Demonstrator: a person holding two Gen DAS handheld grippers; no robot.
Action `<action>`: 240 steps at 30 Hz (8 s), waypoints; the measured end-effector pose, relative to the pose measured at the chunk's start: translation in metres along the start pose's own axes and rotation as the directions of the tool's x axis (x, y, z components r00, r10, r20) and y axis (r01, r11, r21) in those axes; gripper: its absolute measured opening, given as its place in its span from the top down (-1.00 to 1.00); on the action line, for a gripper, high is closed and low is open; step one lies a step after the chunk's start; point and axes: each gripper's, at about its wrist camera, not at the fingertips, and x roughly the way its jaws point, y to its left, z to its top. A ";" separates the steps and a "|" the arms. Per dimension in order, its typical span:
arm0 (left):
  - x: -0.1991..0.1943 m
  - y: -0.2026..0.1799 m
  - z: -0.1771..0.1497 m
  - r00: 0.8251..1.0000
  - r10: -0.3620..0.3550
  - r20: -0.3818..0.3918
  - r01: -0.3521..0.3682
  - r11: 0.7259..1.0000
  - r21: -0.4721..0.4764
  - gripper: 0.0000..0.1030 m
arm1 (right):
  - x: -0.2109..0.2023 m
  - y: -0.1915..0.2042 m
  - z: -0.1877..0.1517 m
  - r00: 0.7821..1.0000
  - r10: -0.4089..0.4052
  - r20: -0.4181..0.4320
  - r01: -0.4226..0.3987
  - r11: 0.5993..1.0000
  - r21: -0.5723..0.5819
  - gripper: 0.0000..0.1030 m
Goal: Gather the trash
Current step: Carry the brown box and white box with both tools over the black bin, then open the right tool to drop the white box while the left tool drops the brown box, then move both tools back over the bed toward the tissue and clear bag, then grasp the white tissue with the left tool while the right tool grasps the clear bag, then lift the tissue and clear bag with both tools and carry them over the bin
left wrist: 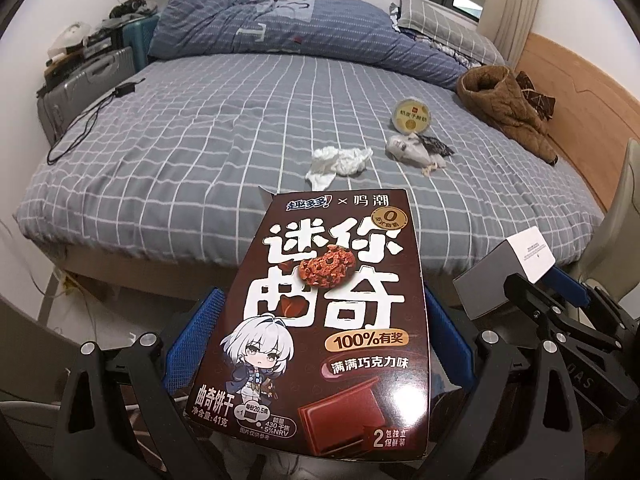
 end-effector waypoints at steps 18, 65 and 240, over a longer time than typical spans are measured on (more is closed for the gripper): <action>0.033 0.004 -0.039 0.994 -0.017 -0.110 0.016 1.000 -0.009 -0.81 | 0.031 -0.007 -0.042 0.993 -0.019 -0.114 0.021 1.000 0.020 -0.30; 0.161 0.045 -0.071 0.932 0.022 -0.362 -0.039 0.998 -0.040 -0.82 | 0.184 0.009 -0.085 0.936 -0.011 -0.352 -0.004 0.999 -0.041 -0.71; 0.138 0.006 0.153 0.998 -0.062 0.007 0.061 0.993 0.097 0.46 | 0.151 -0.024 0.158 0.997 0.052 0.061 -0.050 0.998 -0.045 0.43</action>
